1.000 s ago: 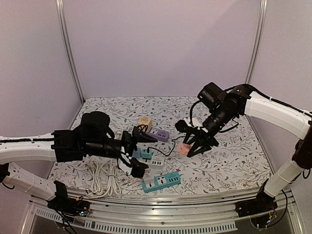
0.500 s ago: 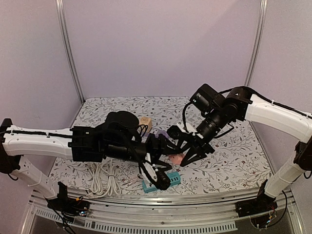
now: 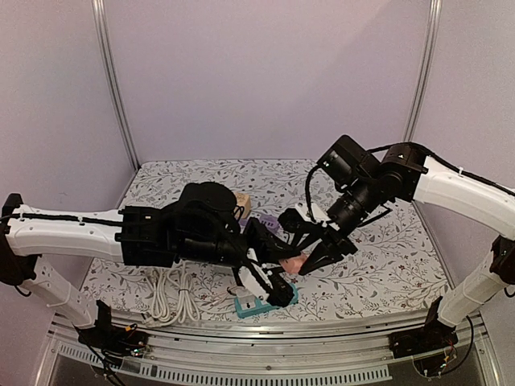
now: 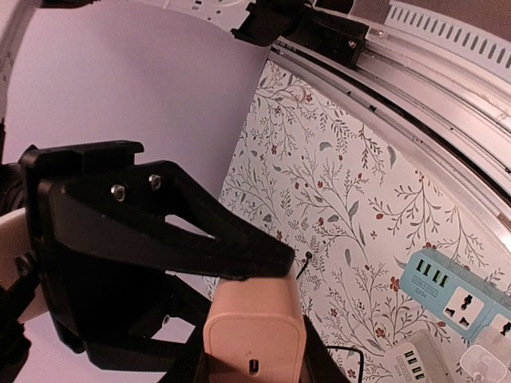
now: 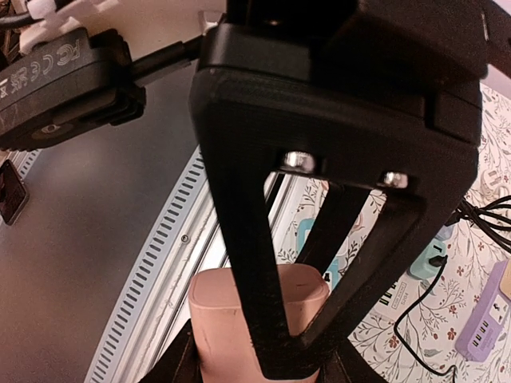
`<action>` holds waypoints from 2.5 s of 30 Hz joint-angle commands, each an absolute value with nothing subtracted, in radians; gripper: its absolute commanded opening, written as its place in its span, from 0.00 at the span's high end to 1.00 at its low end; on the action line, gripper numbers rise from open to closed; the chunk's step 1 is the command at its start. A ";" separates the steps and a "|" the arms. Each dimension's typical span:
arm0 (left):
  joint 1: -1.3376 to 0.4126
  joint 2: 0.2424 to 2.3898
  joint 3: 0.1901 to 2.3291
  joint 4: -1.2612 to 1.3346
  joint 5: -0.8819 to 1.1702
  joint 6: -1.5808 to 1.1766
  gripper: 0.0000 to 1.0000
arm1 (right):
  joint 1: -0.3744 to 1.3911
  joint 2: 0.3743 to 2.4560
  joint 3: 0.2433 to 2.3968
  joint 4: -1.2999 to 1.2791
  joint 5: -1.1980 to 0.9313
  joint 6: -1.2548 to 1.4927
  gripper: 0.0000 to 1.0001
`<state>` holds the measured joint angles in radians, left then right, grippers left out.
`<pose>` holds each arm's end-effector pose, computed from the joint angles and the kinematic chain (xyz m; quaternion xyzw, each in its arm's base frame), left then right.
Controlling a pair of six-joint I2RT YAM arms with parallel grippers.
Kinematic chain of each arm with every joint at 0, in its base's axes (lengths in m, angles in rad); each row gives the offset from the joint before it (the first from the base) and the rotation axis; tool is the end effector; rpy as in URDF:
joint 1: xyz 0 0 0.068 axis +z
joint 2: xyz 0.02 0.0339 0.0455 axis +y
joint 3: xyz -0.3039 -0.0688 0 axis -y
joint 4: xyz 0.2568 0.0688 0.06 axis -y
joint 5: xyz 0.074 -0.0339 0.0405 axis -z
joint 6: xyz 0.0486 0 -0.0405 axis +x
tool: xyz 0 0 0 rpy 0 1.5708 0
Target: Insert the plug
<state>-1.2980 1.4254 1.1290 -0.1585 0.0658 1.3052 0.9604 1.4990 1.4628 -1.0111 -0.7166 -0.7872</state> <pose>0.0910 -0.3371 0.3428 0.8220 0.2087 -0.0260 0.5293 0.1529 0.2742 0.3715 -0.7519 0.5111 0.3584 0.2121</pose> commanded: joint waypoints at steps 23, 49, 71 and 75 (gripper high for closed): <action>-1.206 1.852 1.499 -0.935 0.081 -0.049 1.00 | 0.751 1.055 0.861 -0.377 -0.006 -0.202 0.01; -1.208 1.966 1.470 -0.912 0.052 -0.061 1.00 | 0.750 1.009 0.826 -0.339 -0.005 -0.256 0.01; -1.210 1.930 1.460 -0.931 -0.068 -0.042 1.00 | 0.751 0.991 0.819 -0.329 -0.007 -0.268 0.01; -1.210 1.908 1.533 -0.946 -0.065 -0.040 1.00 | 0.750 0.998 0.820 -0.329 -0.006 -0.271 0.01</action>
